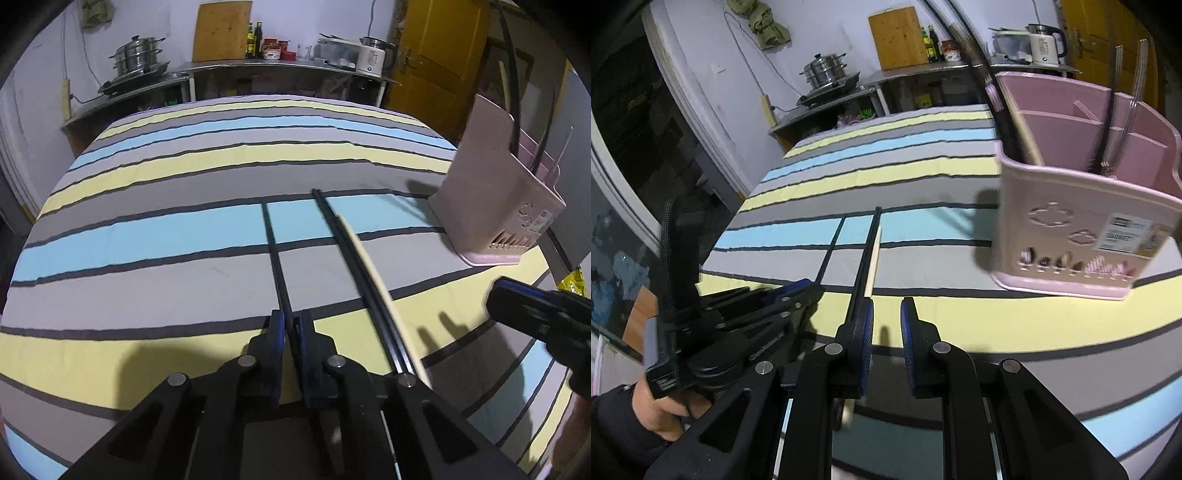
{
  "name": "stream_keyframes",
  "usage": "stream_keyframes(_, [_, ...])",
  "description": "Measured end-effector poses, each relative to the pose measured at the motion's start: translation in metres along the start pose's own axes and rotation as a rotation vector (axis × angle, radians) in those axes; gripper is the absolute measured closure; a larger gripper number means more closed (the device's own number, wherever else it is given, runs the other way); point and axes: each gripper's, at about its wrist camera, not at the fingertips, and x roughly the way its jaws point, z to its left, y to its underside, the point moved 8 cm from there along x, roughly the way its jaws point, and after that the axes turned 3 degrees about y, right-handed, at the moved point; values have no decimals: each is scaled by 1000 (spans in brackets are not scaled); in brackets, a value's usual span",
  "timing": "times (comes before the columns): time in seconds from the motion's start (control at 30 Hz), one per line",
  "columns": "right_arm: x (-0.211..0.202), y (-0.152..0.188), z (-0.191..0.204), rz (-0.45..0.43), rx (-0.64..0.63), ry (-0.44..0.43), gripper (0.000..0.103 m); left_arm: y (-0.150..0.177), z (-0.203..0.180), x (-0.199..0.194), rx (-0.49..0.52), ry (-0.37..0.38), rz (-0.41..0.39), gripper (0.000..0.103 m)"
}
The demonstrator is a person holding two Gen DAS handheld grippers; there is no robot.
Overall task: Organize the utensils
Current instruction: 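Move both tools back down to the chopsticks left on the table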
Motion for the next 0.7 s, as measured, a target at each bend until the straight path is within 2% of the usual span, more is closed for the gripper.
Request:
stream_keyframes(0.37, [66, -6, 15, 93, -50, 24, 88, 7, 21, -7, -40, 10, 4, 95])
stream_keyframes(0.7, [71, -6, 14, 91, -49, 56, 88, 6, 22, -7, -43, 24, -3, 95])
